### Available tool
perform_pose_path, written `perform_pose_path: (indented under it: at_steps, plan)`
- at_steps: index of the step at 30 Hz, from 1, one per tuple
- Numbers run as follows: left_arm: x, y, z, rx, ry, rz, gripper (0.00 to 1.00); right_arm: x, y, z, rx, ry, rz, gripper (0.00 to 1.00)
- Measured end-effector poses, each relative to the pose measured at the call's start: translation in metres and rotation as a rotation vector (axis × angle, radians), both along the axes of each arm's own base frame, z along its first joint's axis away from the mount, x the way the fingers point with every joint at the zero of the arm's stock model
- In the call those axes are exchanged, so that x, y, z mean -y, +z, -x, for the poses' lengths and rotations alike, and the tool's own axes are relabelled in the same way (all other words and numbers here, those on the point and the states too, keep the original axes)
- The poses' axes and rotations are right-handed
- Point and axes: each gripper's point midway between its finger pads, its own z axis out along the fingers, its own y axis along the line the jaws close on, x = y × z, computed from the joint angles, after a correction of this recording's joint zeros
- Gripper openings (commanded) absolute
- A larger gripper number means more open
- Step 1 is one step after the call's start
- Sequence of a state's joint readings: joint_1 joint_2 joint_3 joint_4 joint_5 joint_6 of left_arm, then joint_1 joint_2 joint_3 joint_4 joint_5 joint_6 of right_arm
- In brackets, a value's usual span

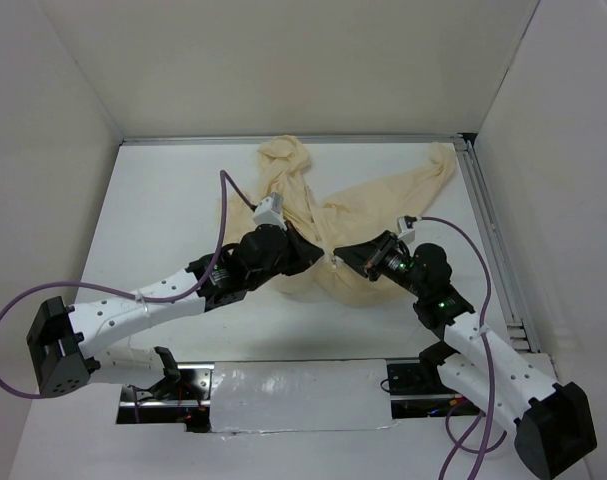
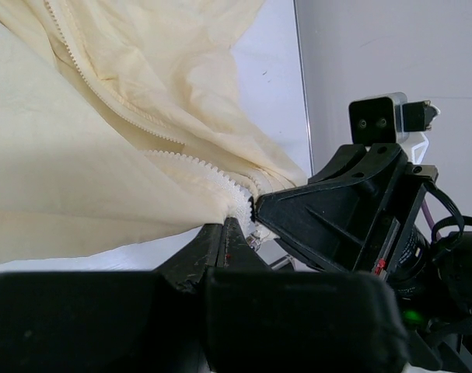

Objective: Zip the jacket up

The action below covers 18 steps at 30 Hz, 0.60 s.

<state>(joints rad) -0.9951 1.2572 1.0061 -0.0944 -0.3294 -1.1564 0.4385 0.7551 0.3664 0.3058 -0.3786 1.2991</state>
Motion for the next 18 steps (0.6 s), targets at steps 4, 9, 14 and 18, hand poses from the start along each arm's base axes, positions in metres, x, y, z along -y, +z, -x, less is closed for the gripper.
perform_pose_path:
  at_steps: [4,9,14,18]
  plan:
    - [-0.0003,-0.0004,0.0,0.001,0.003,-0.003,0.0,-0.0014,-0.0012,0.0007,-0.003,0.005,0.003,0.0]
    - [-0.0002,-0.0005,0.0003,0.001,0.003,-0.004,0.0,-0.0032,-0.0019,0.0021,-0.002,0.013,0.005,0.0]
    - [0.0002,-0.0006,0.001,0.002,0.001,-0.004,0.0,-0.0038,-0.0019,0.0025,0.0,0.015,0.007,0.0]
    - [0.0014,-0.0006,0.0028,0.002,-0.002,-0.005,0.0,-0.0047,-0.0024,0.0012,-0.004,0.014,0.004,0.0]
